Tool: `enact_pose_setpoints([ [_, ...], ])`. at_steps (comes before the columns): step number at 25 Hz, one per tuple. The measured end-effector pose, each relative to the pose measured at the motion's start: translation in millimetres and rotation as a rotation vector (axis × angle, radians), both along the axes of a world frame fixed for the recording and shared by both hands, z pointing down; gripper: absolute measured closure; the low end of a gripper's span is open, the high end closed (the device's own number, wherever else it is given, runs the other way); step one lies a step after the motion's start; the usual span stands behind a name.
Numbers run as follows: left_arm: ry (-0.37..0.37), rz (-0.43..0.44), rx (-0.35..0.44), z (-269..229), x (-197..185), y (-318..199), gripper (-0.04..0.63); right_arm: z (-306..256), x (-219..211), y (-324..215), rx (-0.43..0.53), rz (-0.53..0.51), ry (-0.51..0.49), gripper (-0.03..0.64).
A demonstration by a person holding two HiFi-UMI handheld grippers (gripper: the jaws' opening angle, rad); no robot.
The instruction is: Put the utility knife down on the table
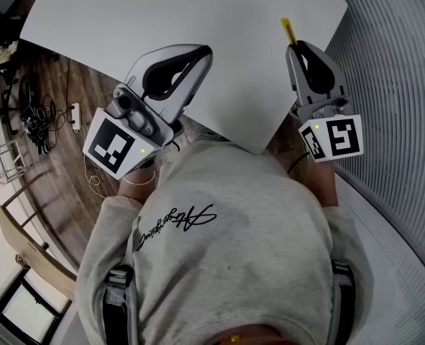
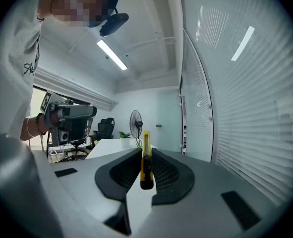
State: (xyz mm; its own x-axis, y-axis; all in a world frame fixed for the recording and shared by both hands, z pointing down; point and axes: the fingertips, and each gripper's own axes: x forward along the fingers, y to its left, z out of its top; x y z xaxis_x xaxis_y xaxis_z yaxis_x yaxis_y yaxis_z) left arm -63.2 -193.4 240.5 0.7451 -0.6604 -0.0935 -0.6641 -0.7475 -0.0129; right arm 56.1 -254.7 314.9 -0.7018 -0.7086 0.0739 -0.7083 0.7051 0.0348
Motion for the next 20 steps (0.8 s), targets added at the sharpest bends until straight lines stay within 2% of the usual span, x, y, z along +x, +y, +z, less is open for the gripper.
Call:
enact_pose_setpoints([
  [20, -0.008, -0.004, -0.005, 5, -1, 0, 0.607, 41, -9, -9, -0.068, -0.009, 0.043, 0.554],
])
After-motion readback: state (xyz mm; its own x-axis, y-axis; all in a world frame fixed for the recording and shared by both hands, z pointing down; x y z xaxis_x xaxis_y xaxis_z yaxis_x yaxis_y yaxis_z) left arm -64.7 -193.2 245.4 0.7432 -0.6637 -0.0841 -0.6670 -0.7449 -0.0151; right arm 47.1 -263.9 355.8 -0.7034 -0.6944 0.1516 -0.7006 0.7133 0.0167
